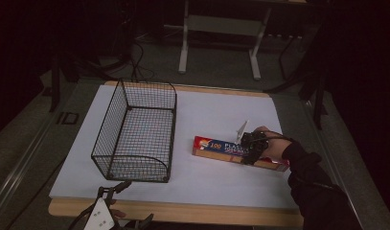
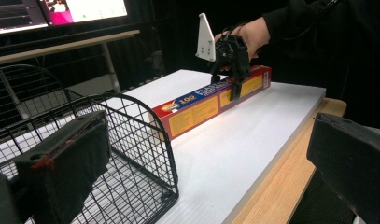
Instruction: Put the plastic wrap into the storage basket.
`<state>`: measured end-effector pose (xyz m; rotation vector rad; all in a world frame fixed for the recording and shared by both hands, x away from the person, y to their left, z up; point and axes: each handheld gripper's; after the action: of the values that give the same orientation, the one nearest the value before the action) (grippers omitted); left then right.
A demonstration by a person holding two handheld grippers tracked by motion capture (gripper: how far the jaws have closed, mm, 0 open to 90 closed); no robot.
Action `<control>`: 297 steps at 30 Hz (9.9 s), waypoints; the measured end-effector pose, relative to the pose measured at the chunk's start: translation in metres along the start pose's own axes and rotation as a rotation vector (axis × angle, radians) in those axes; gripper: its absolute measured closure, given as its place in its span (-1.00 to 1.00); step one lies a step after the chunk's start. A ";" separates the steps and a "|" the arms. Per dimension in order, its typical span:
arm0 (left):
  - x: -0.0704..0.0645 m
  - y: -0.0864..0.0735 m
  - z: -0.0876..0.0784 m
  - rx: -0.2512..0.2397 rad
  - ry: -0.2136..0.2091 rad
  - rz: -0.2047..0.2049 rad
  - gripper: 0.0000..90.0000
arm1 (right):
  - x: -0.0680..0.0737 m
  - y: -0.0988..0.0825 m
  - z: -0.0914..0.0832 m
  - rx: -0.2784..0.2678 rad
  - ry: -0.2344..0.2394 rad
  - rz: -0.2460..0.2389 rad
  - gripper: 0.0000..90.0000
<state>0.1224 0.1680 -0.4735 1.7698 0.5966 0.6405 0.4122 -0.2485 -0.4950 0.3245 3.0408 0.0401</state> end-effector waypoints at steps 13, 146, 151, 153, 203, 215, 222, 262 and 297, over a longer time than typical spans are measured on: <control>0.000 -0.001 0.001 0.005 -0.009 -0.002 -1.00 | -0.002 0.007 0.008 0.027 0.052 -0.030 -0.16; 0.001 -0.001 -0.003 -0.001 -0.042 0.009 -1.00 | 0.053 0.302 -0.149 -0.651 -0.067 0.745 -0.12; 0.001 -0.001 -0.004 0.001 -0.043 0.008 -1.00 | 0.057 0.316 -0.135 -0.663 -0.044 0.750 -0.12; 0.001 -0.002 -0.004 0.001 -0.044 0.008 -1.00 | 0.059 0.319 -0.127 -0.654 -0.038 0.746 -0.12; 0.002 -0.002 -0.001 0.012 -0.053 0.013 -1.00 | 0.066 0.321 -0.026 -0.410 -0.017 0.724 -0.21; 0.001 -0.002 -0.001 0.014 -0.054 0.014 -1.00 | 0.065 0.314 -0.038 -0.480 -0.012 0.703 -0.32; 0.001 -0.002 0.000 0.018 -0.053 0.017 -1.00 | 0.063 0.303 -0.053 -0.530 0.011 0.679 -0.62; 0.001 -0.003 0.004 0.036 -0.059 0.014 -1.00 | 0.072 0.154 -0.068 -0.690 -0.026 0.595 -0.69; 0.000 -0.003 0.006 0.040 -0.066 0.020 -1.00 | 0.090 0.037 -0.020 -0.699 -0.051 0.664 -0.70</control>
<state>0.1262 0.1651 -0.4775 1.8287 0.5510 0.5852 0.3307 -0.1935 -0.4811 1.1804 2.4956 1.0571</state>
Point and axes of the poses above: each handheld gripper's, and its own axes: z roughly forward along the jaws, y roughly out of its top, x roughly to its left, and after that the axes turned 5 degrees about x, right-handed
